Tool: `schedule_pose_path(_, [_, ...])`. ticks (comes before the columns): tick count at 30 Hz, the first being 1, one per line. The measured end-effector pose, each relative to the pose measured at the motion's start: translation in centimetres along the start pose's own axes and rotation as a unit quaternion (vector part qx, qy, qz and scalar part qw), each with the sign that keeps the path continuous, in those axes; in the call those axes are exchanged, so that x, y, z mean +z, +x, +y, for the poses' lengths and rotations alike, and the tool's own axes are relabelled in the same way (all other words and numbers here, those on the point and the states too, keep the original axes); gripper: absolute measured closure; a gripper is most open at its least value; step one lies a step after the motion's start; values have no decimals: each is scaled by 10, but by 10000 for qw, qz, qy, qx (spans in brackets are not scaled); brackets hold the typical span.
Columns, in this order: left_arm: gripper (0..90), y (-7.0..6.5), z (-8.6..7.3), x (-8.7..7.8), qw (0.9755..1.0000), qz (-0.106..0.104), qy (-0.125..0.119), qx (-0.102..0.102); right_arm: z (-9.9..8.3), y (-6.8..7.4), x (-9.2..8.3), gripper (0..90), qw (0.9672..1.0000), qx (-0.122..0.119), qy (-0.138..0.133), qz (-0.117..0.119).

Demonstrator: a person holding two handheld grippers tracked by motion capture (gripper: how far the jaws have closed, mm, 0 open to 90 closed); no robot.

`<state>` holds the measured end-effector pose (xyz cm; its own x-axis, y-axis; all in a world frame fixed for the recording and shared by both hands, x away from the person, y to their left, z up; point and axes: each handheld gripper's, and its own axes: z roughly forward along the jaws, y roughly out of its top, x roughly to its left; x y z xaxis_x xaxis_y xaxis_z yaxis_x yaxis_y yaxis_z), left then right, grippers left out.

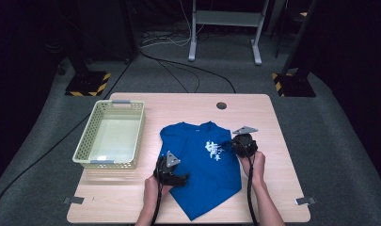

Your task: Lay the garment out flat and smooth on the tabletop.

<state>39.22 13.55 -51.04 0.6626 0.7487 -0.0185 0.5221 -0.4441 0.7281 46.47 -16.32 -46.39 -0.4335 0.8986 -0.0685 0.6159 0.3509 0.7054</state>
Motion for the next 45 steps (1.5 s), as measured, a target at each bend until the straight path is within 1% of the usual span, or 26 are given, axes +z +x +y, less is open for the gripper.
schedule_pose_path(5, [151,0,0,0,10000,0,7,7,-5,-9,-1,864,9999,125,38,-81])
schedule_pose_path(8, [152,0,0,0,10000,11,5,11,-9,-13,0,864,9996,272,32,-82])
schedule_pose_path(13, [151,0,0,0,10000,14,9,6,-13,-20,2,863,9989,448,-14,-98])
schedule_pose_path(18, [151,0,0,0,10000,16,8,1,-16,-26,1,863,9984,546,-74,-161])
schedule_pose_path(22, [151,0,0,0,10000,18,9,2,-19,-29,2,861,9981,580,-50,-213])
schedule_pose_path(24, [150,0,0,0,10000,17,10,4,-22,-33,5,854,9975,632,-15,-309])
schedule_pose_path(27, [150,0,0,0,10000,26,9,-6,-28,-35,7,840,9964,625,42,-575])
schedule_pose_path(29, [150,0,0,0,10000,27,9,-8,-31,-39,8,820,9950,684,101,-716])
schedule_pose_path(30, [150,0,0,0,10000,28,9,-6,-33,-42,9,808,9941,734,164,-787])
schedule_pose_path(33, [150,0,0,0,10000,28,9,-7,-38,-50,9,763,9912,956,277,-871])
schedule_pose_path(36, [149,0,0,0,10000,37,4,-21,-40,-55,1,718,9884,1129,212,-994])
schedule_pose_path(37, [149,0,0,0,10000,37,4,-23,-40,-56,-2,692,9884,1112,166,-1025])
schedule_pose_path(38, [149,0,0,0,10000,36,4,-26,-39,-56,-4,659,9891,1111,105,-960])
schedule_pose_path(39, [149,0,0,0,10000,36,4,-29,-38,-55,-6,631,9901,1118,35,-843])
schedule_pose_path(40, [149,0,0,0,10000,36,4,-30,-37,-52,-8,599,9923,1027,-45,-691])
schedule_pose_path(41, [149,0,0,0,10000,36,4,-29,-33,-46,-9,556,9947,848,-70,-584])
schedule_pose_path(42, [149,0,0,0,10000,34,3,-35,-29,-39,-8,543,9962,690,-97,-520])
schedule_pose_path(43, [149,0,0,0,10000,39,3,-27,-26,-34,-8,525,9972,569,-108,-472])
schedule_pose_path(44, [149,0,0,0,10000,37,4,-29,-18,-22,-2,477,9986,407,-14,-345])
schedule_pose_path(45, [149,0,0,0,10000,36,4,-29,-18,-22,-2,477,9986,407,-14,-345])
